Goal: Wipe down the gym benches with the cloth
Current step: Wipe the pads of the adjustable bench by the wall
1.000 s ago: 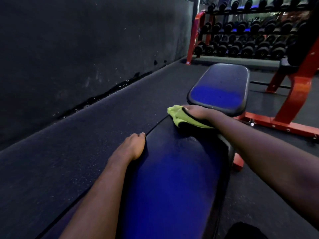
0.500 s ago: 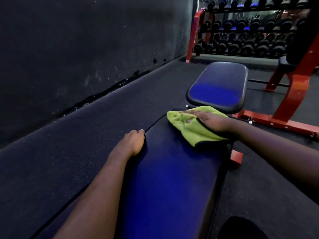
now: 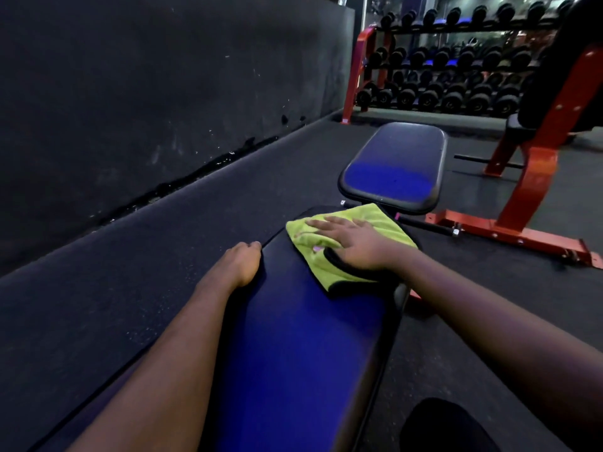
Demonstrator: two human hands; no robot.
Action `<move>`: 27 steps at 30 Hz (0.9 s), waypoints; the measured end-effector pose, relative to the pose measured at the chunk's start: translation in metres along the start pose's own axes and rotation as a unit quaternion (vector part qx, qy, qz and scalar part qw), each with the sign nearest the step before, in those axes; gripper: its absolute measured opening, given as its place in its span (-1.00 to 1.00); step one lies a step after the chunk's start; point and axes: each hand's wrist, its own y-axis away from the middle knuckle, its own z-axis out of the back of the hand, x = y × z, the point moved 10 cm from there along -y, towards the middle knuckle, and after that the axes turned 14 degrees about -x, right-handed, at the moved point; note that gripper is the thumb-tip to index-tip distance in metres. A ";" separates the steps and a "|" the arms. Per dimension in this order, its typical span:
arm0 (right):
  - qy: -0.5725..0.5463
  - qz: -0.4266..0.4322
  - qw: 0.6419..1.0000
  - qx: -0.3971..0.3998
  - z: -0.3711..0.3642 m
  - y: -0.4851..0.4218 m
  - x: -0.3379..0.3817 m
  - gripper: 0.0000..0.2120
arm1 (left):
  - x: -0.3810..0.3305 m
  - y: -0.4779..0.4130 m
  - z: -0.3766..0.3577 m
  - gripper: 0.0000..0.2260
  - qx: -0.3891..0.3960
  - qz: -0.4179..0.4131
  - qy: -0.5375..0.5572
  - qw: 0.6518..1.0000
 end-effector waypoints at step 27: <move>-0.109 -0.104 0.982 -0.113 0.022 0.084 -0.040 -0.50 | 0.000 -0.003 0.000 -0.52 -0.010 -0.018 -0.008 1.000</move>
